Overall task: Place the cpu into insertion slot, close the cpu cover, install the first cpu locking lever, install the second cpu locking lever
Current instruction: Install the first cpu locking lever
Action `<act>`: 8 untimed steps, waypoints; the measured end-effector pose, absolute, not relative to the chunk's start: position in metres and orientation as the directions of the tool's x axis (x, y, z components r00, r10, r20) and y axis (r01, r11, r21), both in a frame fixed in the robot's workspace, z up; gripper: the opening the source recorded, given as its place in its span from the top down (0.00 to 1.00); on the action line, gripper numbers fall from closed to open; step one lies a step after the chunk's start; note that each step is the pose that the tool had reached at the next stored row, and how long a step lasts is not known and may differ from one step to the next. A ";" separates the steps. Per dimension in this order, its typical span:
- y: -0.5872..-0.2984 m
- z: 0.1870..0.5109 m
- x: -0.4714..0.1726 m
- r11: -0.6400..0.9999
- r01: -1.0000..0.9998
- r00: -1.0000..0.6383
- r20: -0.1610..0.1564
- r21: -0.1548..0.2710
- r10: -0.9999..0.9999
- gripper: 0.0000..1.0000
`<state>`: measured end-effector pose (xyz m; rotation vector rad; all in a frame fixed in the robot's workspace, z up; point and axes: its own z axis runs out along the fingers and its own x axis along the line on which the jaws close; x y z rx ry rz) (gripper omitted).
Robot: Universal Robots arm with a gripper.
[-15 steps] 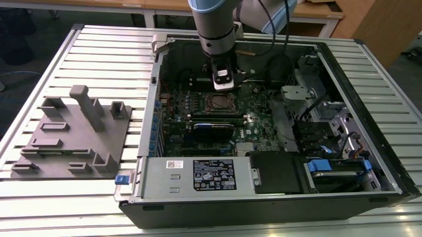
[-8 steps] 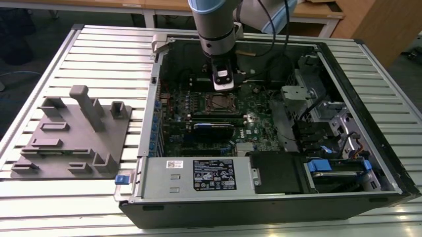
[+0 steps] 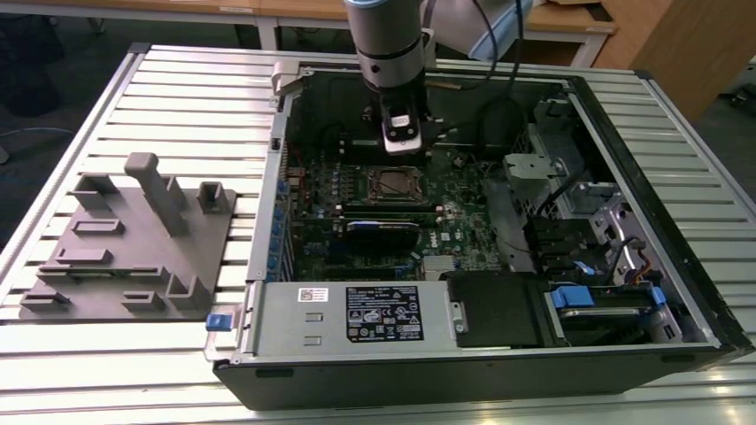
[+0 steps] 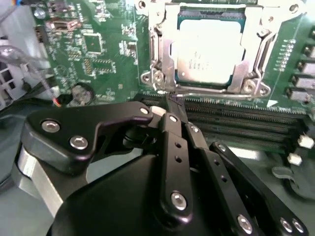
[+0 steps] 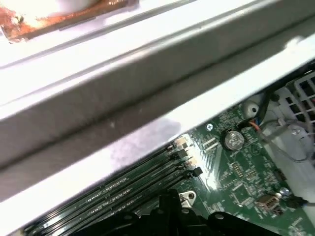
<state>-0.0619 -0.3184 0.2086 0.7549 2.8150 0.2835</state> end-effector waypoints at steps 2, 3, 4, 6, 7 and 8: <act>-0.318 0.216 -0.062 0.850 0.469 -0.846 -0.154 0.239 0.510 0.90; -0.318 0.220 -0.062 0.850 0.470 -0.846 -0.154 0.239 0.511 0.90; -0.318 0.224 -0.062 0.850 0.469 -0.846 -0.154 0.239 0.510 0.90; -0.318 0.230 -0.062 0.850 0.470 -0.846 -0.154 0.238 0.510 0.90; -0.318 0.230 -0.062 0.850 0.469 -0.846 -0.154 0.239 0.510 0.90; -0.318 0.230 -0.062 0.850 0.469 -0.846 -0.154 0.239 0.510 0.90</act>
